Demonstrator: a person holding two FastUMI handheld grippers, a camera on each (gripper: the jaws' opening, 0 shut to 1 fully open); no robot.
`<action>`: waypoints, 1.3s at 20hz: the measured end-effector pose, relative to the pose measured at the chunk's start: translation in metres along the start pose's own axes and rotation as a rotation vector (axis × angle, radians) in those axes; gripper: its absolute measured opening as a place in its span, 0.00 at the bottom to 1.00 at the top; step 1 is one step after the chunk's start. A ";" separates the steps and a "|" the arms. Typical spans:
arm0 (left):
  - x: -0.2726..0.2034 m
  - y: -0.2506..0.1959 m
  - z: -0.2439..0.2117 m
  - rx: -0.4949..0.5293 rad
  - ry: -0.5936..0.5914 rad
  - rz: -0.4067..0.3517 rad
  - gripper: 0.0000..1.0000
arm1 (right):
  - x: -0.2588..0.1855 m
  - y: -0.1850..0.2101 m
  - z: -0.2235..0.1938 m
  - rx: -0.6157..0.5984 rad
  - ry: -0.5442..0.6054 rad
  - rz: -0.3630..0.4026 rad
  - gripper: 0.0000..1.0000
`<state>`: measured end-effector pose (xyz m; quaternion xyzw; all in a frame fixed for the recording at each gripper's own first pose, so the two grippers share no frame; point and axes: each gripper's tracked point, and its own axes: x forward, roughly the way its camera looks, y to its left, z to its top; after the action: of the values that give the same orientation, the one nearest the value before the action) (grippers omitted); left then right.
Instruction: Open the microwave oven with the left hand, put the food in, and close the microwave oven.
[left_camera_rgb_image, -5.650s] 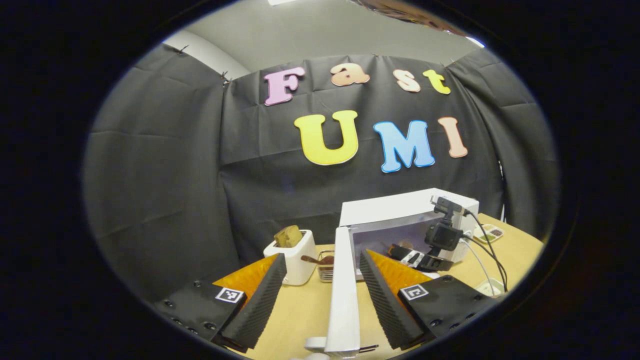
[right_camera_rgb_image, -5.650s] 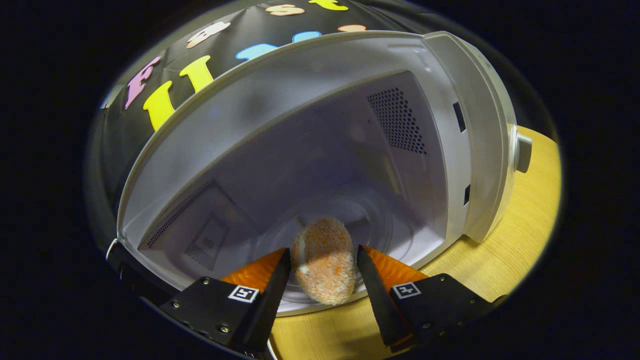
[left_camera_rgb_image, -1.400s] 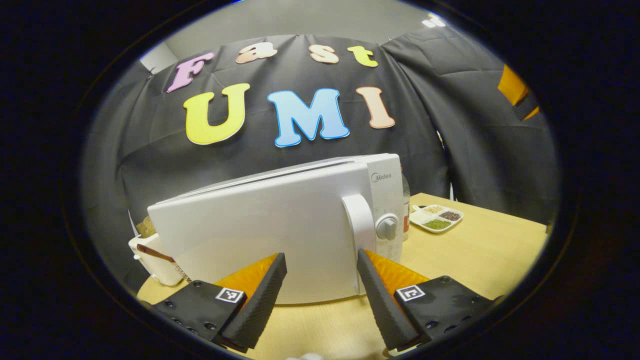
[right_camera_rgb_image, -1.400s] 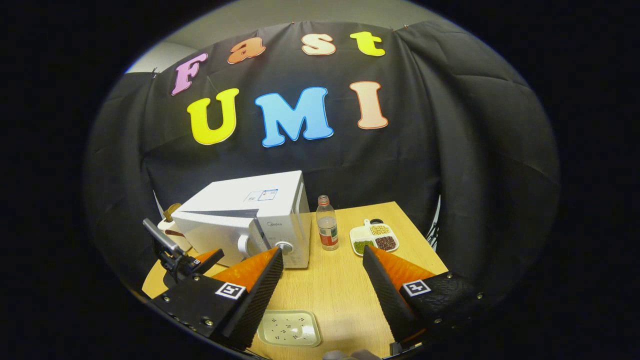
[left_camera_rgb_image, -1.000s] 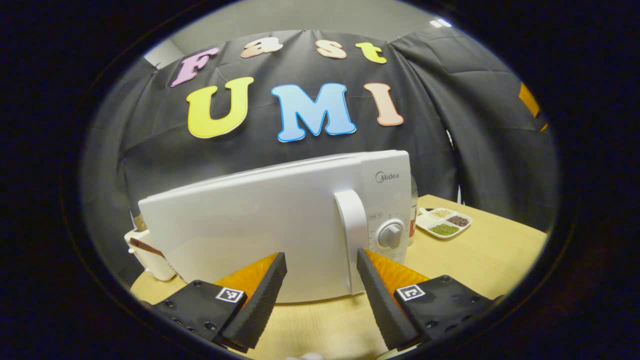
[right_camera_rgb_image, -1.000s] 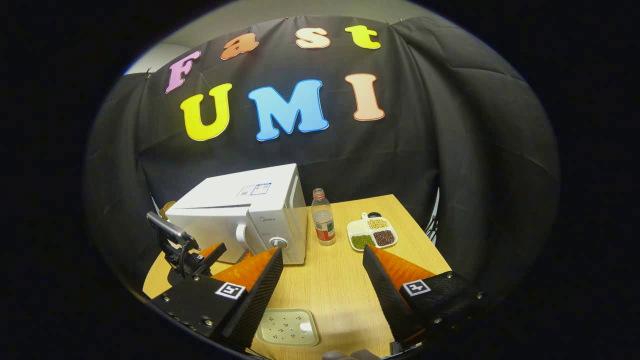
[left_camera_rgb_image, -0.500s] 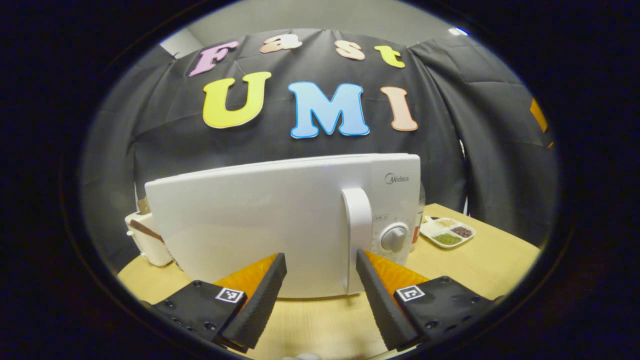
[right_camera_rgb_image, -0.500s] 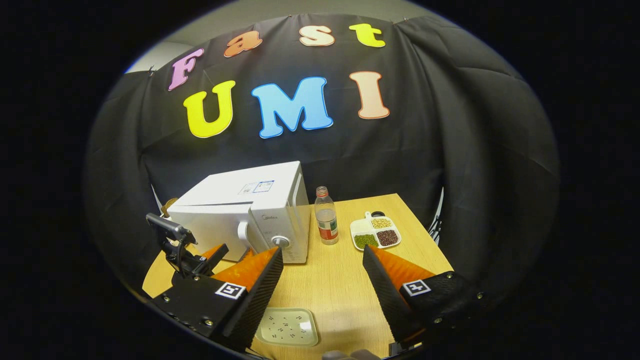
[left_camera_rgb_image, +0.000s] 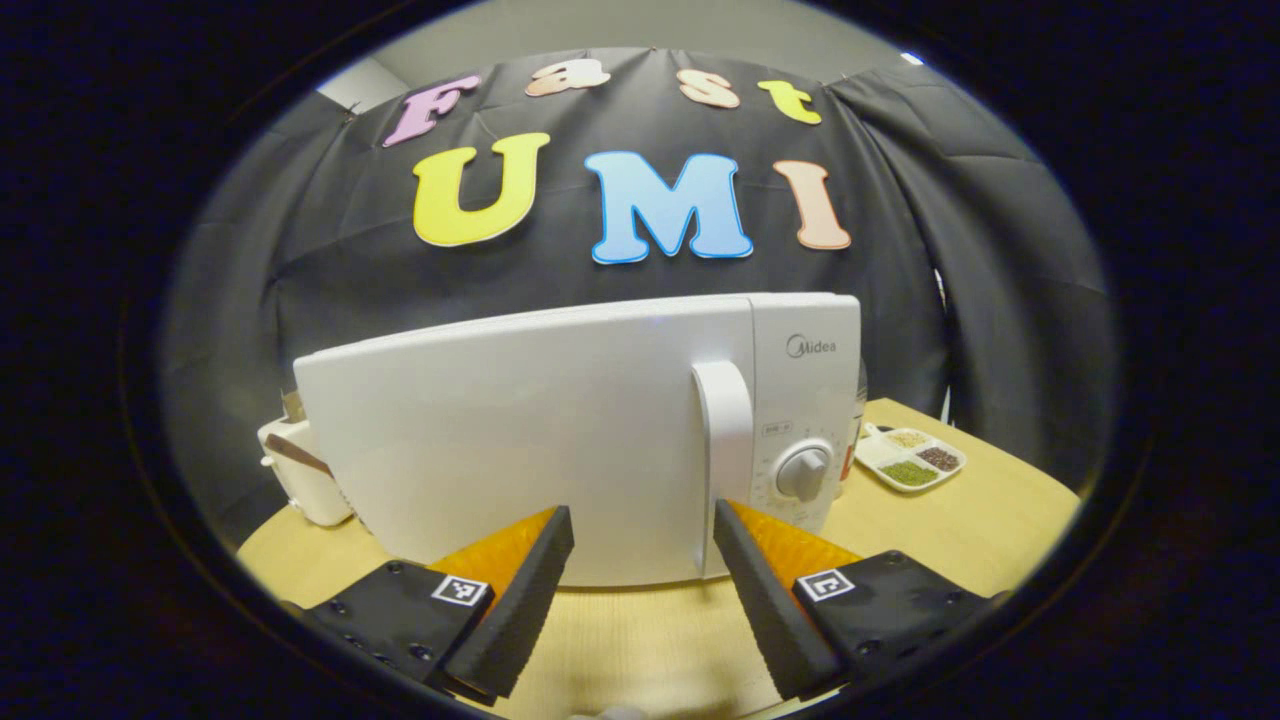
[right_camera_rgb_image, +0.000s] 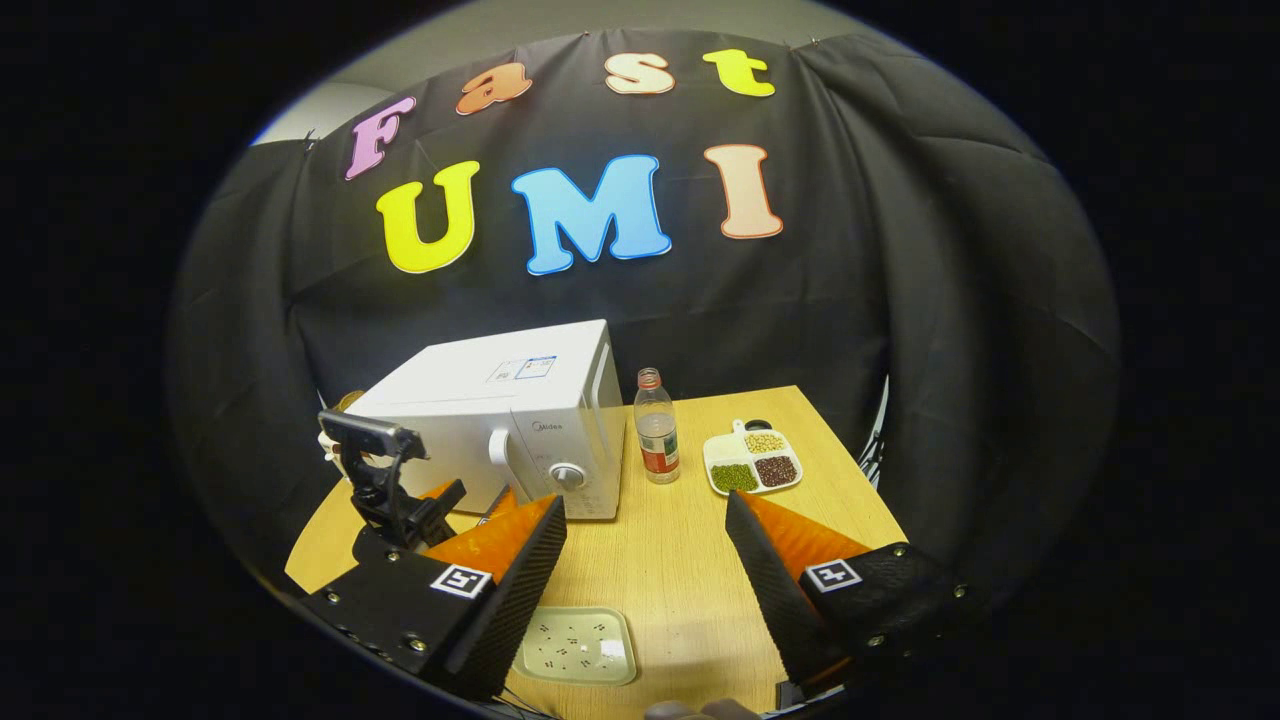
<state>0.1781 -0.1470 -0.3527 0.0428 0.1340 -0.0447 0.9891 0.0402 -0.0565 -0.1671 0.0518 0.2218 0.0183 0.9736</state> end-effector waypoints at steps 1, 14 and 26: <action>-0.010 0.004 0.007 0.007 0.007 0.002 0.98 | -0.005 -0.001 0.004 -0.003 -0.014 -0.003 0.98; -0.194 0.101 0.219 -0.008 -0.173 0.142 0.95 | -0.073 -0.007 0.099 -0.042 -0.294 -0.021 0.98; -0.263 0.147 0.275 -0.052 -0.227 0.160 0.95 | -0.100 0.005 0.118 -0.060 -0.366 -0.053 0.98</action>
<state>0.0123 -0.0075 -0.0069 0.0226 0.0187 0.0333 0.9990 0.0010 -0.0681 -0.0174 0.0192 0.0415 -0.0103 0.9989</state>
